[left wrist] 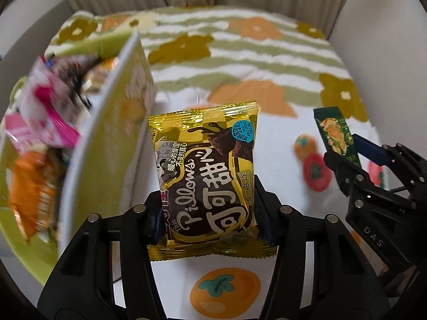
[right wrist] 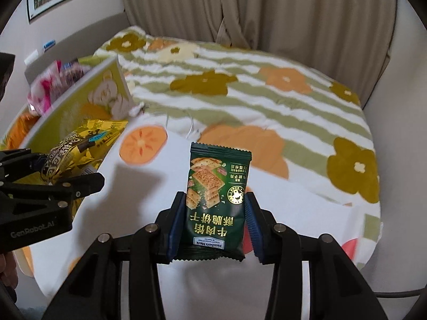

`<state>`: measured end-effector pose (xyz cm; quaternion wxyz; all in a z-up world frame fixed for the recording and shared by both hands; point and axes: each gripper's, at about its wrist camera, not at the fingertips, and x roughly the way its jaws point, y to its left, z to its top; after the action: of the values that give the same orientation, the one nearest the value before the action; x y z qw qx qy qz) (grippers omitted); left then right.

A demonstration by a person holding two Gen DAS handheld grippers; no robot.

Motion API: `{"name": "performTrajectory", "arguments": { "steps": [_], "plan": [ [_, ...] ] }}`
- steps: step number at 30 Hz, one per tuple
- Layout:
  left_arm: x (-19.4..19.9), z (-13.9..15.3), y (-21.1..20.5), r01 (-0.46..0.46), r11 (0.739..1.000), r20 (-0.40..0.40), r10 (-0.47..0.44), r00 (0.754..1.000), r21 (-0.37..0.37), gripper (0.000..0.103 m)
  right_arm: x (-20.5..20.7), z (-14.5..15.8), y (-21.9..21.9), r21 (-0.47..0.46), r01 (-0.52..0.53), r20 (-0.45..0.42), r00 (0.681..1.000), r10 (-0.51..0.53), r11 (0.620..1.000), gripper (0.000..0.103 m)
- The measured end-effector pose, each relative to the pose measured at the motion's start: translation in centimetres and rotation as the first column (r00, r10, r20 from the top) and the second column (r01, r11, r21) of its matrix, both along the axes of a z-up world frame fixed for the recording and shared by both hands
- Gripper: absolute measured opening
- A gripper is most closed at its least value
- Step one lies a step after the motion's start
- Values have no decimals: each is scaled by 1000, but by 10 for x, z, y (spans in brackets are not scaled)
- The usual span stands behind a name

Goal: Organize snacks
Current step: 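Carry both packets into the green box and open both tools to drop them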

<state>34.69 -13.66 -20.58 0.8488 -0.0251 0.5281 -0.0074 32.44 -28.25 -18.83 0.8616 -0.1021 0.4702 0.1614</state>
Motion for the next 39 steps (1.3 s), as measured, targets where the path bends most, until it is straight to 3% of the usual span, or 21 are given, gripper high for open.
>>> {"name": "performTrajectory", "arguments": {
  "steps": [8, 16, 26, 34, 35, 37, 38, 39],
  "plan": [
    [-21, 83, 46, 20, 999, 152, -14, 988, -42, 49, -14, 73, 28, 56, 12, 97, 995, -17, 998, 40],
    [-40, 125, 135, 63, 997, 227, -52, 972, -42, 49, -32, 130, 104, 141, 18, 167, 985, -42, 990, 40],
    [-48, 110, 260, 80, 996, 188, -72, 979, -36, 49, -49, 135, 226, 216, 36, 170, 983, -74, 976, 40],
    [-50, 70, 303, 142, 986, 89, -135, 987, -86, 49, -66, 118, 271, 218, 91, 110, 987, -117, 972, 40],
    [-49, 65, 304, 150, 984, 72, -143, 987, -100, 52, -68, 116, 273, 216, 99, 100, 987, -123, 971, 40],
    [-50, 60, 304, 152, 982, 63, -145, 987, -110, 71, -69, 112, 274, 212, 115, 78, 988, -134, 971, 40],
    [-52, 59, 304, 147, 984, 67, -140, 988, -105, 95, -70, 112, 275, 209, 119, 72, 988, -137, 971, 40],
    [-54, 59, 305, 139, 985, 79, -132, 988, -99, 102, -71, 111, 274, 205, 121, 69, 988, -138, 971, 40]
  ]
}}
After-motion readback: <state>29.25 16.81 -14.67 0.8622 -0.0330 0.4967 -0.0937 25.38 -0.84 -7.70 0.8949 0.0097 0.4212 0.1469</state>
